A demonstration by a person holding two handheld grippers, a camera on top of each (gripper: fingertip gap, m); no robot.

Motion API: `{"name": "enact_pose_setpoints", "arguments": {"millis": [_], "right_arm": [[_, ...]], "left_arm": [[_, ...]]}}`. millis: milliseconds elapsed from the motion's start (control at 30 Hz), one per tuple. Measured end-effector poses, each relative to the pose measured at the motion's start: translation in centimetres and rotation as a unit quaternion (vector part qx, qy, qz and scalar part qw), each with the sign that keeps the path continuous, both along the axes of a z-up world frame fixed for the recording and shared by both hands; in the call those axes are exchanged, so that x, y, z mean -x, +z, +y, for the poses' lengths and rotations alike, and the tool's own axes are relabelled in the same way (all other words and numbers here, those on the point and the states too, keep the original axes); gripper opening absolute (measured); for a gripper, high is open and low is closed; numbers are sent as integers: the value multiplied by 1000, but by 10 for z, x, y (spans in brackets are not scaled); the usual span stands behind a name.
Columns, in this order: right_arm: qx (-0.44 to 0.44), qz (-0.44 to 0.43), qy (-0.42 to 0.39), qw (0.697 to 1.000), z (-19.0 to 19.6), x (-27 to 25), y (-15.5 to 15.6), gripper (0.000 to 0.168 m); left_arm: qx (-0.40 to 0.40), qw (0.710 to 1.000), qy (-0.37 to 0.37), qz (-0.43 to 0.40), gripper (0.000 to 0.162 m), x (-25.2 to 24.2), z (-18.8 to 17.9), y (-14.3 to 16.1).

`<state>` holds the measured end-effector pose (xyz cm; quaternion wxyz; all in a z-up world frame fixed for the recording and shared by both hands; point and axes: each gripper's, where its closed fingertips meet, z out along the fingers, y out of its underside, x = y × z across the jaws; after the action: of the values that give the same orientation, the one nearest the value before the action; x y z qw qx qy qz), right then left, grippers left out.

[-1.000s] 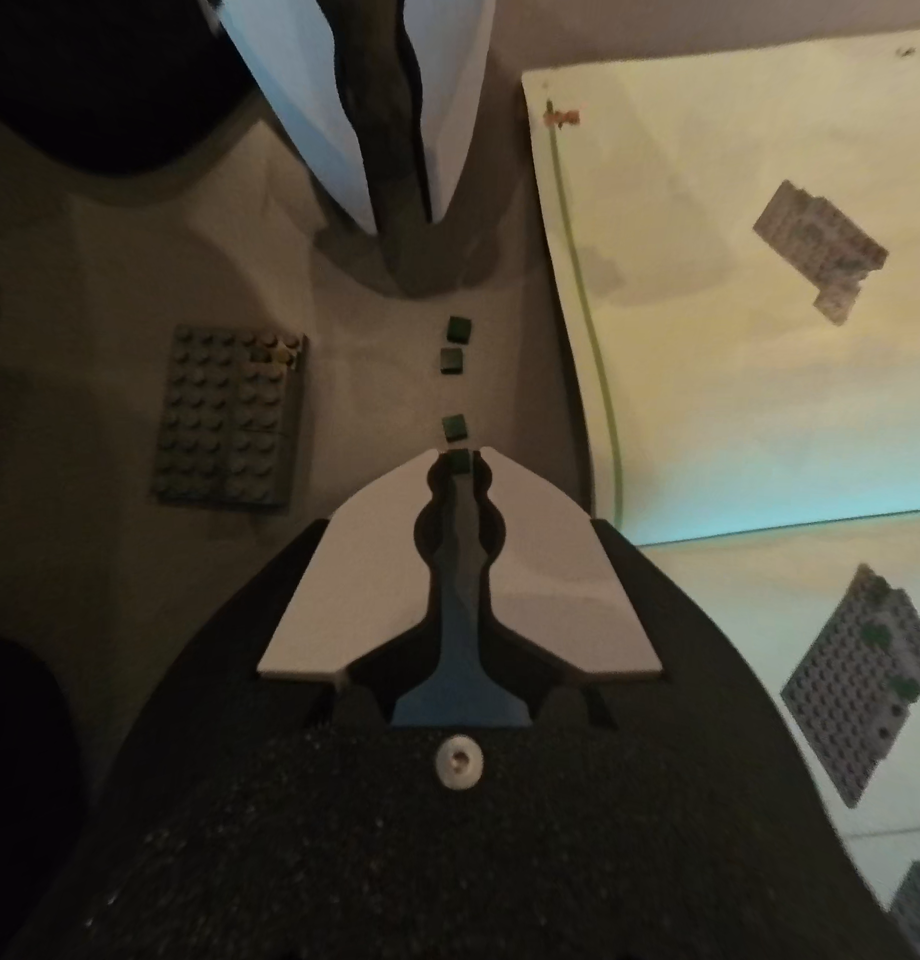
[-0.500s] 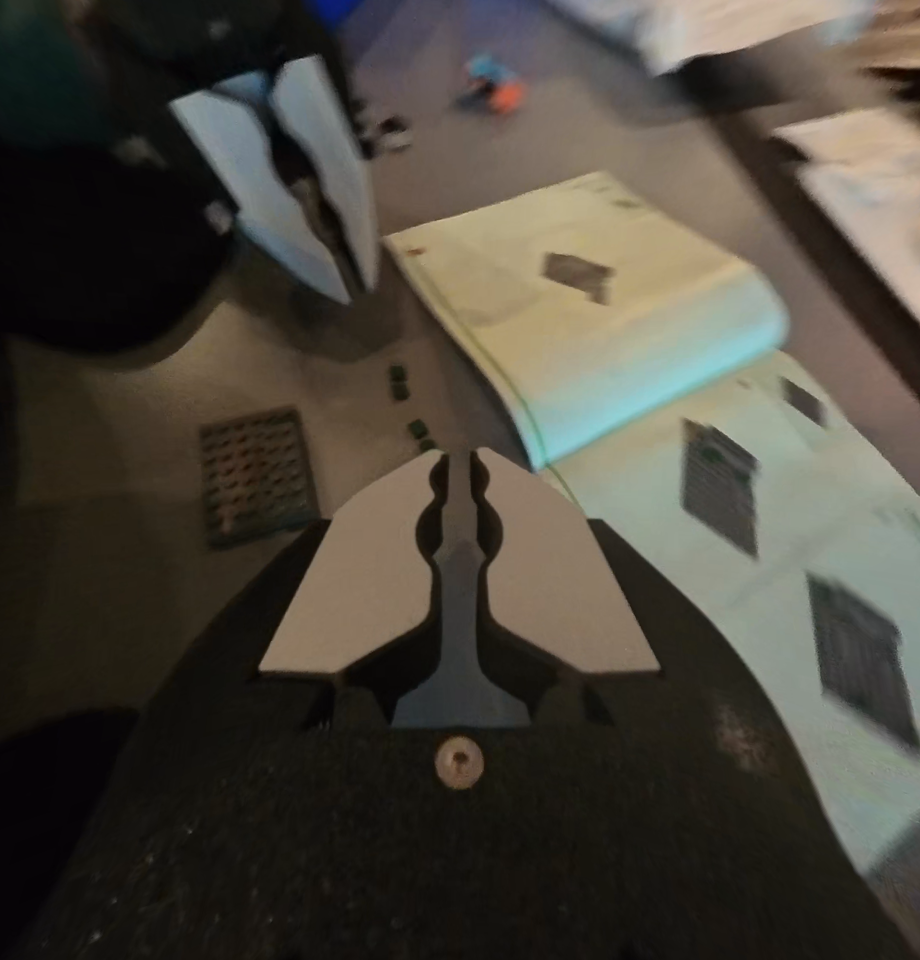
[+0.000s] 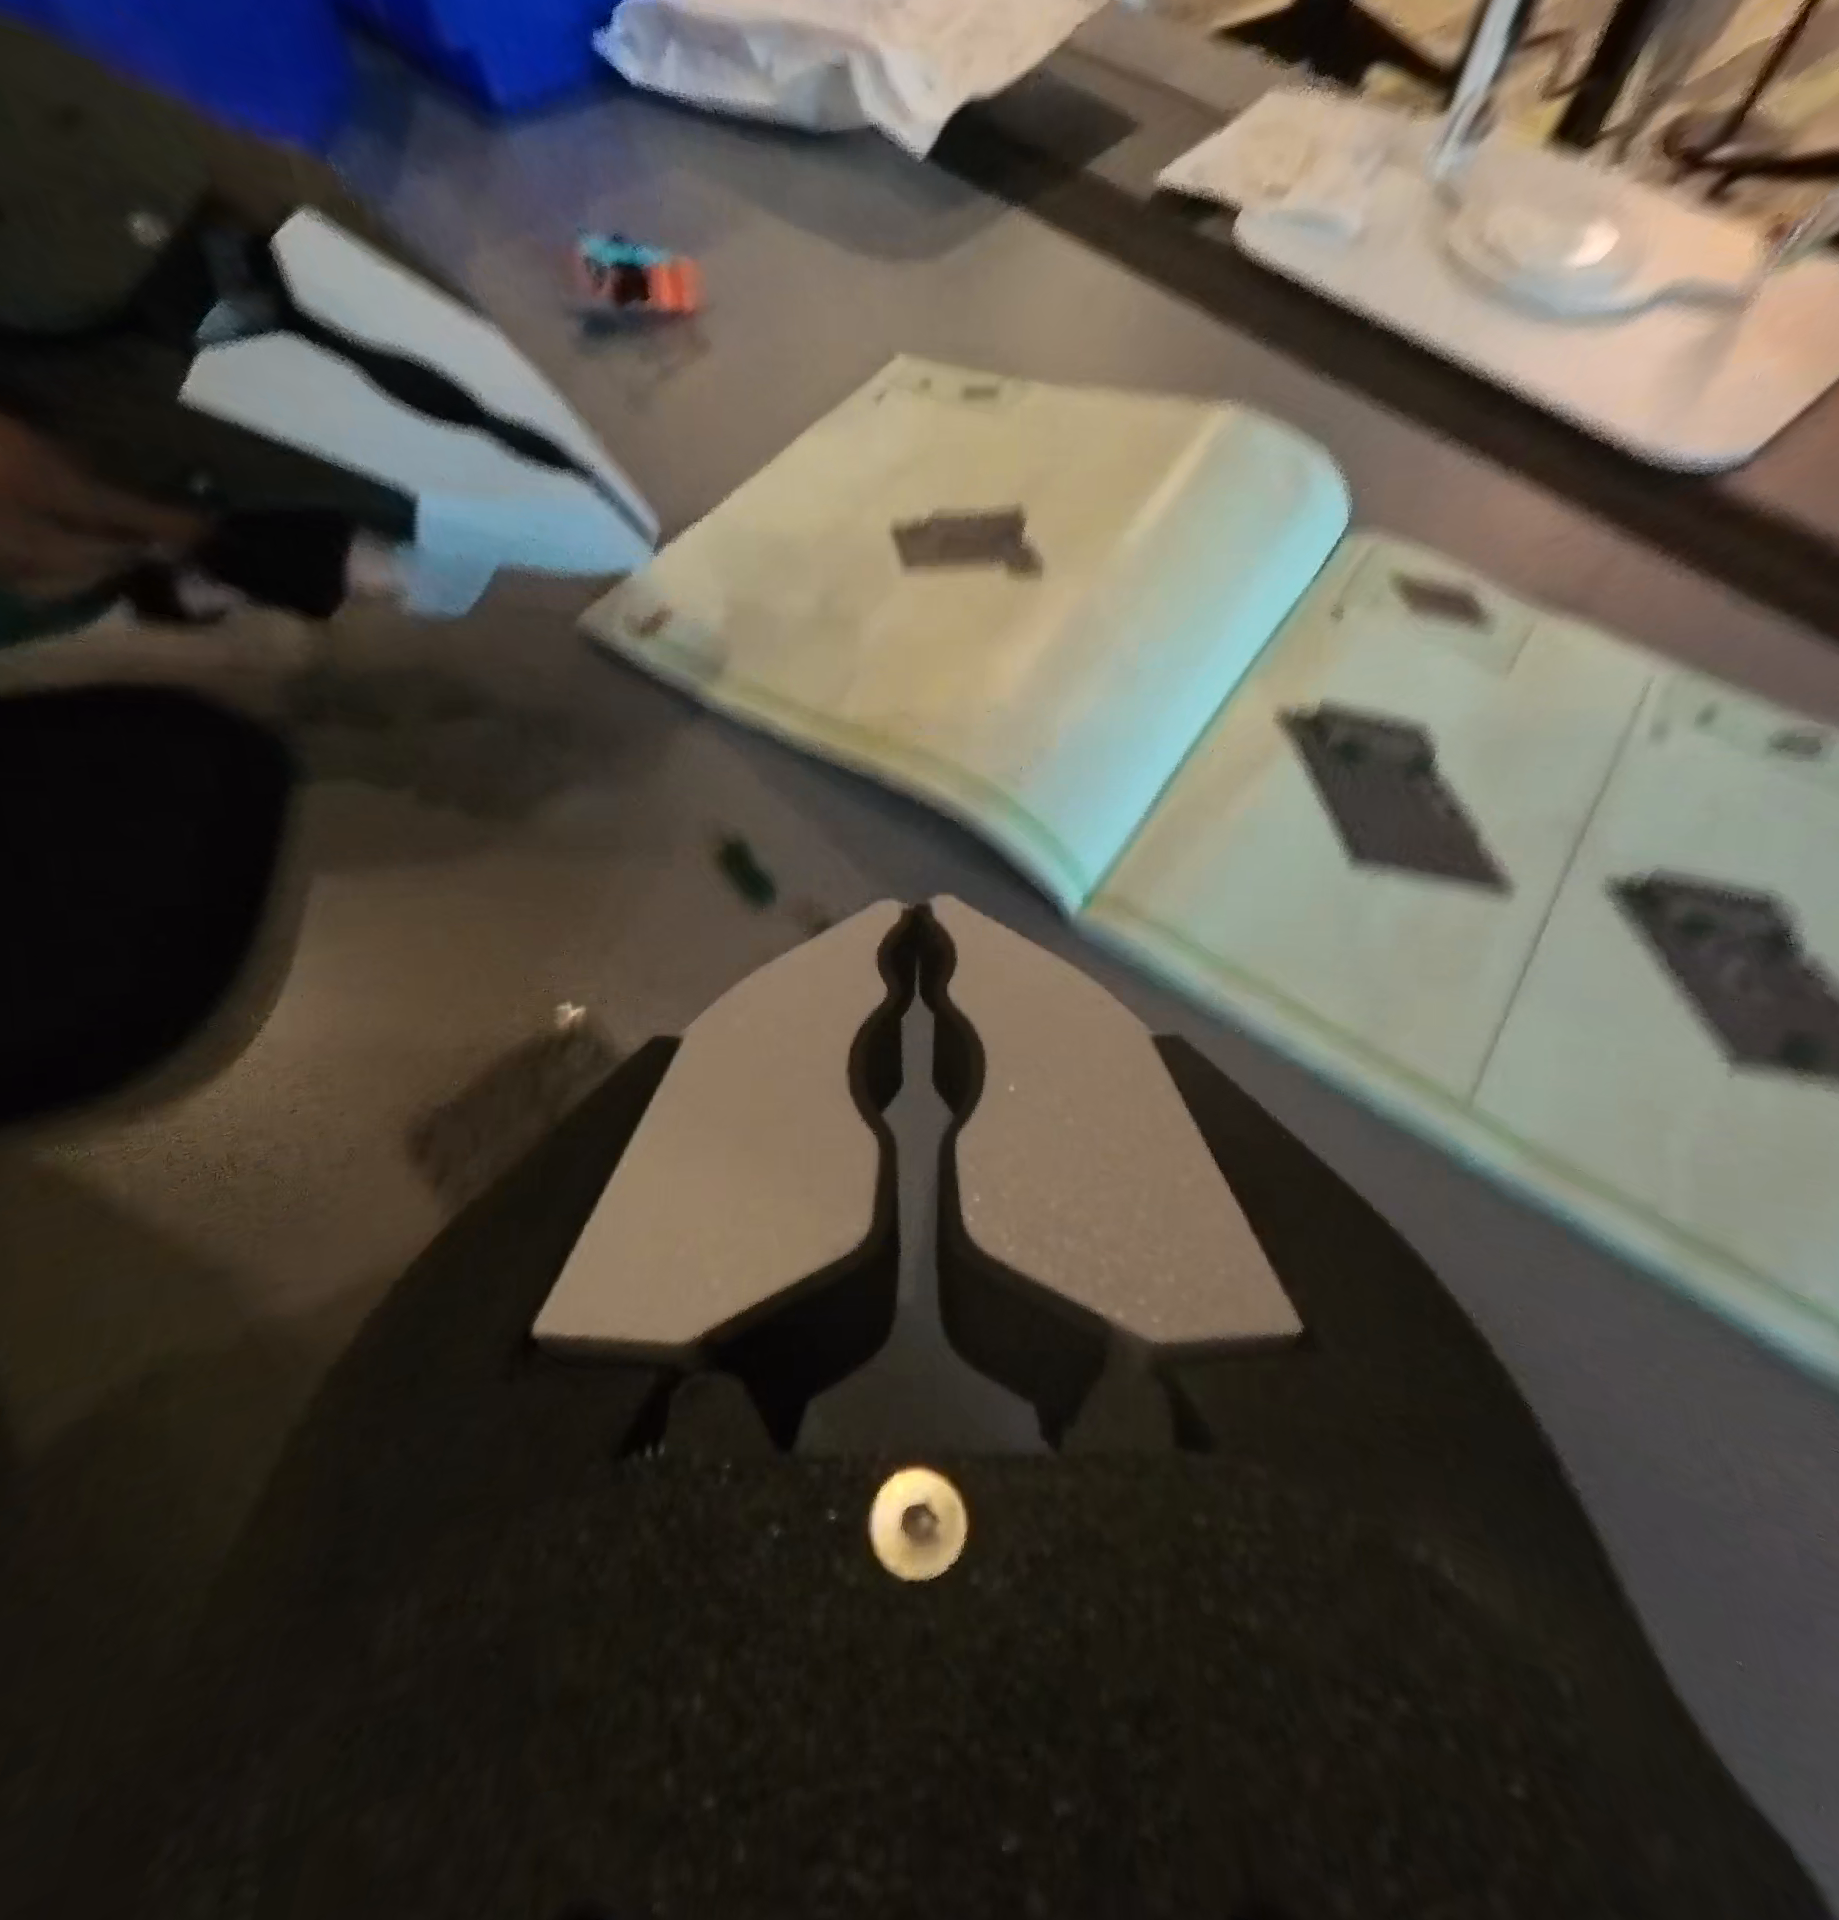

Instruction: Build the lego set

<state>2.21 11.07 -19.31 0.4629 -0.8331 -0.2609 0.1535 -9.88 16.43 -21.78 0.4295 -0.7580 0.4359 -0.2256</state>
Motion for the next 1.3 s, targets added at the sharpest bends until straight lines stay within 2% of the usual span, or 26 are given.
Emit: {"name": "enact_pose_setpoints", "arguments": {"millis": [267, 567, 1067, 1300], "right_arm": [[-4, -13, -33, 999, 65, 29, 6, 0], [51, -74, -11, 996, 117, 45, -25, 0], [90, -141, 26, 986, 124, 51, -64, 0], [77, -141, 34, 986, 130, 55, -54, 0]], "left_arm": [[-5, 997, 63, -47, 0, 17, 19, 10], [3, 998, 53, -46, 0, 14, 16, 8], [13, 998, 44, -50, 0, 13, 14, 7], [13, 998, 44, -49, 0, 13, 14, 7]]}}
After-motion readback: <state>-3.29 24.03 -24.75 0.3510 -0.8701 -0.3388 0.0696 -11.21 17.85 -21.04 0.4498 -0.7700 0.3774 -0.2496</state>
